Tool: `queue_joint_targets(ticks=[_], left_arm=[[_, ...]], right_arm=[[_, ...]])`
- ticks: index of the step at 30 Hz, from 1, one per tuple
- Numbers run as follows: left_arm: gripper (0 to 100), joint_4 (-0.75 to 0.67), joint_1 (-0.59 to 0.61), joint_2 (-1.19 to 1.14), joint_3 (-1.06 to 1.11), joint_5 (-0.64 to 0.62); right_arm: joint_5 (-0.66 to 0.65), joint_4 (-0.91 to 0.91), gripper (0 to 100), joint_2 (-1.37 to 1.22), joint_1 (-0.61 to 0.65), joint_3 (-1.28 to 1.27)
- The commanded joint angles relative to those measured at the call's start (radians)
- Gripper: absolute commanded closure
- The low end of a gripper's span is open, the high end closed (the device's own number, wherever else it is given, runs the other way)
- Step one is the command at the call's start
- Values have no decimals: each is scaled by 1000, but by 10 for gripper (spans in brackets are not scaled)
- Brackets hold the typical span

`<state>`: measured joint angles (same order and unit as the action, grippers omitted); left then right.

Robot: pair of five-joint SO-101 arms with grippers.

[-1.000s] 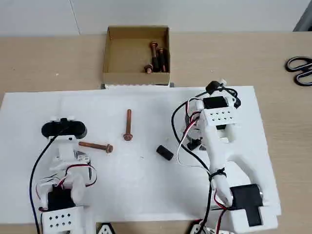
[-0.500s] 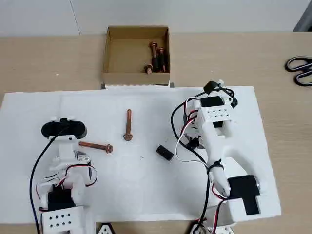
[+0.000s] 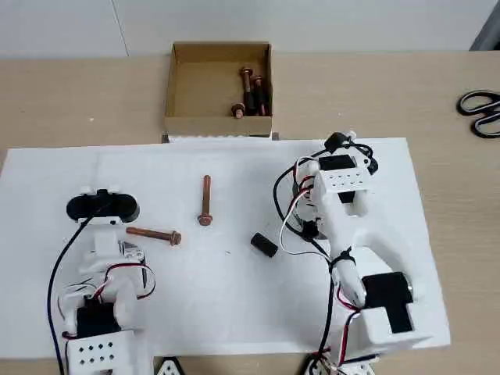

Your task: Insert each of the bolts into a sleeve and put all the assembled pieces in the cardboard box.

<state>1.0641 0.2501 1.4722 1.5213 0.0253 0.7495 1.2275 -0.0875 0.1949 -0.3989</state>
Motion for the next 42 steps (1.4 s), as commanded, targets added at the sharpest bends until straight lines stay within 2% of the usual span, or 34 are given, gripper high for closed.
queue_joint_targets(ticks=[1, 7, 19, 23, 26, 34, 42], left_arm=[[994, 0, 6, 9, -5, -9], [994, 0, 6, 9, -5, -9], [994, 0, 6, 9, -5, -9], [994, 0, 3, 9, -5, -9], [994, 0, 2, 9, -5, -8], [994, 0, 0, 9, -7, -6], [994, 0, 2, 9, -7, -5]], right_arm=[[2, -13, 998, -12, -7, -3], [0, 25, 995, -5, -8, 40], [-6, 418, 995, -5, 48, 546], [-89, 484, 995, -5, 59, 640], [-120, 498, 995, 30, 51, 655], [-204, 493, 995, 361, 50, 641], [-281, 492, 995, 578, -53, 451]])
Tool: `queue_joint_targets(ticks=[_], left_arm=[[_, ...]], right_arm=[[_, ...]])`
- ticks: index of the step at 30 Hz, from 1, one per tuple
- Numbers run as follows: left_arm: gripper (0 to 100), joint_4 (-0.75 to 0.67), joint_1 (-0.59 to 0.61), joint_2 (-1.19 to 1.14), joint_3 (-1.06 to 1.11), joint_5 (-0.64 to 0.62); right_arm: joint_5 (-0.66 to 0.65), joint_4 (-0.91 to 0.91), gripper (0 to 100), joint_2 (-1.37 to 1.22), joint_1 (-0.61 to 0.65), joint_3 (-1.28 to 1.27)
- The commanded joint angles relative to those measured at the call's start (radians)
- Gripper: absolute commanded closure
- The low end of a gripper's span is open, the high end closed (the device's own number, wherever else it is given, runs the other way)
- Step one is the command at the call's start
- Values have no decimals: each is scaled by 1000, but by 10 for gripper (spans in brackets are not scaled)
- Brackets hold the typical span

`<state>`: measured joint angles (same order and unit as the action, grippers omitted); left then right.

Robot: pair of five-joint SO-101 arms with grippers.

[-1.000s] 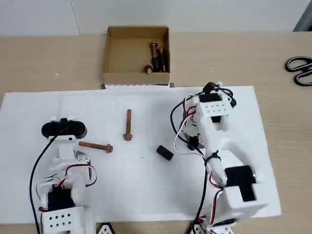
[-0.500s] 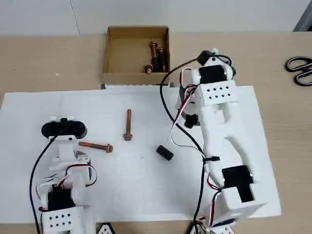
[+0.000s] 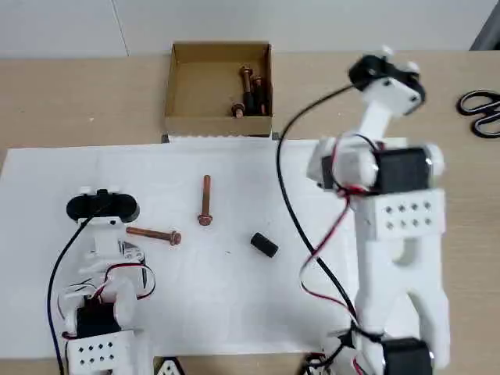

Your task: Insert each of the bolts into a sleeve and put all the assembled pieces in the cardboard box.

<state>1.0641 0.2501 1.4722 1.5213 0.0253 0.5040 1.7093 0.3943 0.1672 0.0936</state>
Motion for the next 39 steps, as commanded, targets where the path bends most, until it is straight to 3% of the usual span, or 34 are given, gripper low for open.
queue_joint_targets(ticks=[1, 9, 16, 30, 39], left_arm=[[994, 0, 2, 9, -7, -5], [994, -28, 8, 9, -24, -9], [994, -25, 2, 5, -239, -11], [994, 324, -2, -17, -713, -43], [994, 505, -46, -470, -1178, -273]], right_arm=[[-49, 10, 995, 130, -28, -74], [-68, -47, 995, 412, -30, -393], [-66, -202, 995, 650, -27, -744], [-66, -390, 995, 901, -28, -1059], [-68, -400, 995, 931, -30, -1073]])
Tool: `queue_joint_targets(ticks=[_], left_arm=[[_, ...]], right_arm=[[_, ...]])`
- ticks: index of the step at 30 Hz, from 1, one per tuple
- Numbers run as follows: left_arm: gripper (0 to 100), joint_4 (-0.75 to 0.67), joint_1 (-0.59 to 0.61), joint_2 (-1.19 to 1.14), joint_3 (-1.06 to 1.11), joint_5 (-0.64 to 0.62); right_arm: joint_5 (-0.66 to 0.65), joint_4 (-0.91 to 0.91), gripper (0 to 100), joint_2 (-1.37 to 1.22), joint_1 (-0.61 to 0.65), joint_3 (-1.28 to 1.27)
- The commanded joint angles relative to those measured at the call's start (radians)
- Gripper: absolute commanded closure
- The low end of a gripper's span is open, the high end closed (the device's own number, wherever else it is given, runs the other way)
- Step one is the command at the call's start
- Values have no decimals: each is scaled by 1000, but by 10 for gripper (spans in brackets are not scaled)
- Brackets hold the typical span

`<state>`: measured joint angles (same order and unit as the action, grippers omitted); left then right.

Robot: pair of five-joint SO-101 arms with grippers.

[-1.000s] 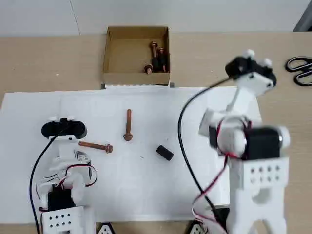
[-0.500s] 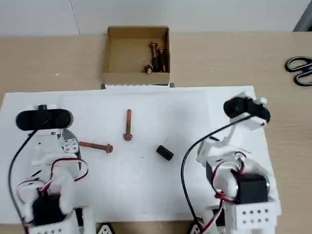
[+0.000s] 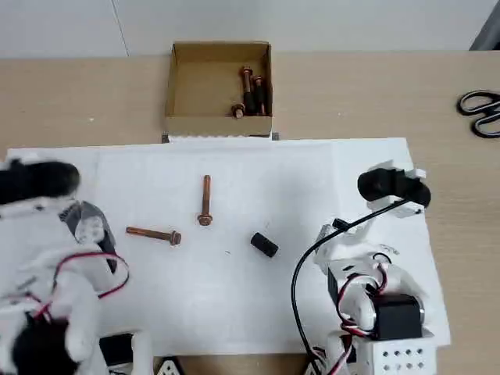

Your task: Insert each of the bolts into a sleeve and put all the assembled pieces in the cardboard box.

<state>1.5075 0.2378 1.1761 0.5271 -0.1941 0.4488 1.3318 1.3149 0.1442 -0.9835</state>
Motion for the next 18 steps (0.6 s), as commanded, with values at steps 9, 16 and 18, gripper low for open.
queue_joint_targets(ticks=[9, 16, 18], left_arm=[[994, 229, -198, -640, -542, -75], [994, 242, -161, -881, -545, -288], [994, 242, -135, -947, -545, -347]], right_arm=[[-12, -16, 995, 10, -7, 5], [-12, -15, 995, 13, -7, 5], [-12, -15, 995, 13, -7, 5]])
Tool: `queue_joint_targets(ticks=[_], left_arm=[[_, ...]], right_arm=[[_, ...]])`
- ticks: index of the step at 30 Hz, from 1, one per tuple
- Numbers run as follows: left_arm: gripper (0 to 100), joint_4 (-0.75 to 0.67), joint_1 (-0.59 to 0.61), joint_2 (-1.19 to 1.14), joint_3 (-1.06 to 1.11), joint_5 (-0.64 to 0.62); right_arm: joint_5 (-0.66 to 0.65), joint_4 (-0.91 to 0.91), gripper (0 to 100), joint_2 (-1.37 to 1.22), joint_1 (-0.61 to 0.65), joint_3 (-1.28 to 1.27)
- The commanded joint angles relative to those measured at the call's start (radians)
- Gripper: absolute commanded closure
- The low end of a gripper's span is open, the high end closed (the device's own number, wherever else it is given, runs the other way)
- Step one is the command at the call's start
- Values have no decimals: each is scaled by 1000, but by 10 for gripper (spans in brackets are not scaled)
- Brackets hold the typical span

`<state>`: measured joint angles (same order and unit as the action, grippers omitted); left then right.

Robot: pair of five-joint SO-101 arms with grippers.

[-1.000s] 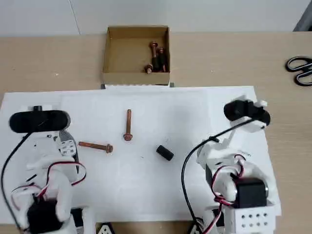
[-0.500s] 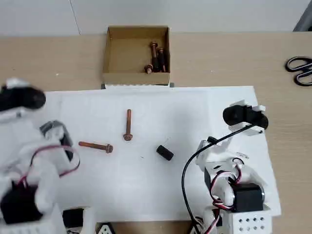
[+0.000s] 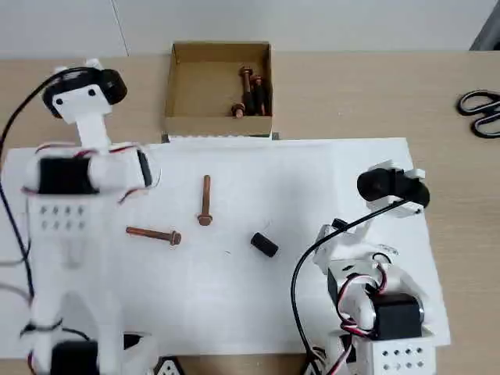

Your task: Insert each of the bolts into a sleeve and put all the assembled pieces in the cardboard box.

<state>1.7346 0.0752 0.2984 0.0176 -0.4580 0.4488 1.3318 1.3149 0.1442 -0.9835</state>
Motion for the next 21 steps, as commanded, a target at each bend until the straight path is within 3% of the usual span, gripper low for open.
queue_joint_targets(ticks=[1, 6, 8, 13, 15, 21], left_arm=[[994, 15, 35, -98, -36, -91], [994, 17, 38, -235, -35, -97], [994, 17, 35, -272, -31, -153], [992, 17, 38, -321, -1, -628], [992, 17, 35, -328, 13, -729], [992, 15, 37, -334, 15, -729]], right_arm=[[-12, -15, 995, 13, -7, 5], [-12, -15, 995, 13, -8, 5], [-12, -15, 995, 15, -8, 5], [-12, -15, 995, 16, -53, 5], [-12, -15, 995, 16, -61, 5], [-12, -15, 995, 16, -61, 5]])
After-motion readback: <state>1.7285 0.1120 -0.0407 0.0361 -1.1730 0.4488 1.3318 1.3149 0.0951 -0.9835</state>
